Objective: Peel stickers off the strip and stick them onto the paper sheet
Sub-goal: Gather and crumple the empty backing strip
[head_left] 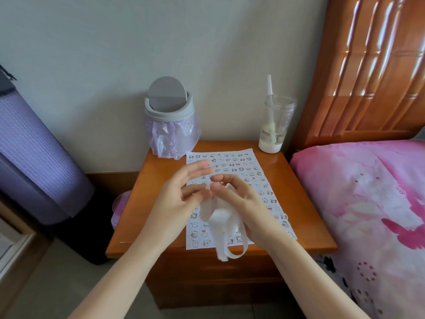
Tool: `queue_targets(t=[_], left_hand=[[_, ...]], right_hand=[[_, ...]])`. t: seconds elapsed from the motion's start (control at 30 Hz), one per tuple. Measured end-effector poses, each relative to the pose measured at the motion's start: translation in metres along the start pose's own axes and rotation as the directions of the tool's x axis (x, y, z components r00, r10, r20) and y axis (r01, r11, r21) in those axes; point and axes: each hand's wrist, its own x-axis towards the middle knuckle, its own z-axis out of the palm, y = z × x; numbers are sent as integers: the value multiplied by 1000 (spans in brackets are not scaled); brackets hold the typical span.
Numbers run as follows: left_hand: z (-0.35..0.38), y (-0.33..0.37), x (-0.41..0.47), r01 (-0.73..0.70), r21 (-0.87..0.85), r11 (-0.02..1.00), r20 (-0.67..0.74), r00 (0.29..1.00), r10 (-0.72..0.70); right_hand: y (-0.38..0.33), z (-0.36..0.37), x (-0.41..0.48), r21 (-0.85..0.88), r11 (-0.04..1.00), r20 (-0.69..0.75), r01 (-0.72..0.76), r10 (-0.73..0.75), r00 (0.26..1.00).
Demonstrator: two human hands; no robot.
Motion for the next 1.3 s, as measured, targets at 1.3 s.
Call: queue_targets(t=[1.3], left_hand=[[-6,4,-6,230,-102,968,-123,963,-242]], right_hand=[[-12,11,23,-197,976,25,93,-90,996]])
